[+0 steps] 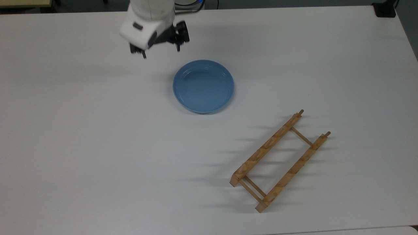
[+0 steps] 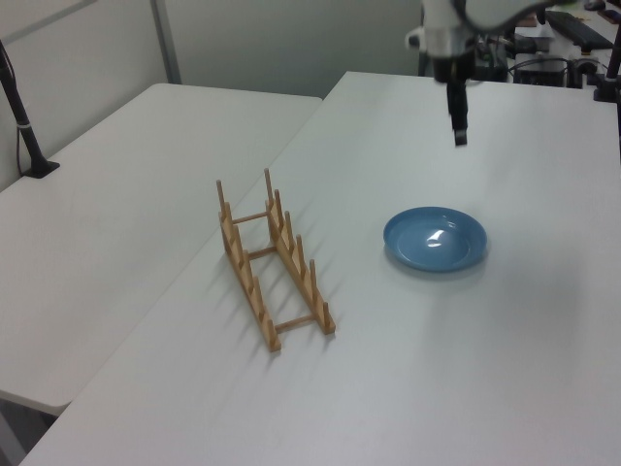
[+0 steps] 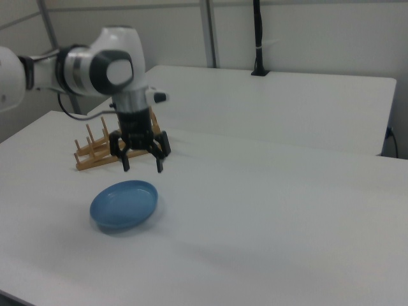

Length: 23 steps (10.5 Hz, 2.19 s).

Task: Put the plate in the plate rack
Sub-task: 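Move the gripper down to the blue plate's rim and close on it, then lift the blue plate by its rim and tilt it upright toward the rack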

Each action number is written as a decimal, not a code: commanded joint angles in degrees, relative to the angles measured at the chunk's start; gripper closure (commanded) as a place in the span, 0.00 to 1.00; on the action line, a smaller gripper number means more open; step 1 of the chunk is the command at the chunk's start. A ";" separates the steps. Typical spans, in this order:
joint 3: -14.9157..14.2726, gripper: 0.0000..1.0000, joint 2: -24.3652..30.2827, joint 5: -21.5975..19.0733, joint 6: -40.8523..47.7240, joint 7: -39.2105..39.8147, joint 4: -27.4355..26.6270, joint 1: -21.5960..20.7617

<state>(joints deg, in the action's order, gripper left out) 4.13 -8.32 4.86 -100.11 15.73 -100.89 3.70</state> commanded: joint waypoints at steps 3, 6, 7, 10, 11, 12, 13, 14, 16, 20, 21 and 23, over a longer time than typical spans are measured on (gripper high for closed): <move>-0.18 0.15 -8.62 2.87 -10.18 1.50 -5.55 -2.20; -0.18 0.58 -11.80 2.96 -14.05 -1.20 -5.28 -2.73; -0.18 0.74 -12.24 2.96 -15.19 -1.84 -5.28 -2.73; -0.09 1.00 -12.16 2.88 -14.86 -1.84 -4.41 -2.56; -0.09 1.00 -12.16 2.87 -14.85 -1.84 -4.40 -2.55; -0.09 1.00 -11.98 2.87 -14.59 -1.84 -4.40 -2.55; -0.09 1.00 -11.55 2.87 -14.50 -1.93 -4.06 -2.55; -0.09 1.00 -11.19 2.70 -13.11 -2.02 -2.40 -2.64; 0.17 1.00 -10.41 2.00 -7.76 -3.50 4.26 -2.90; 0.35 1.00 -8.82 2.70 -7.91 -14.47 14.56 -6.94; 0.44 1.00 -8.82 2.87 -8.43 -17.46 16.67 -8.25; 0.17 1.00 -8.64 3.49 -12.80 -23.78 19.41 -11.85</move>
<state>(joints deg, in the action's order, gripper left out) 4.83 -16.88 6.95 -109.71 -0.88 -84.77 -4.53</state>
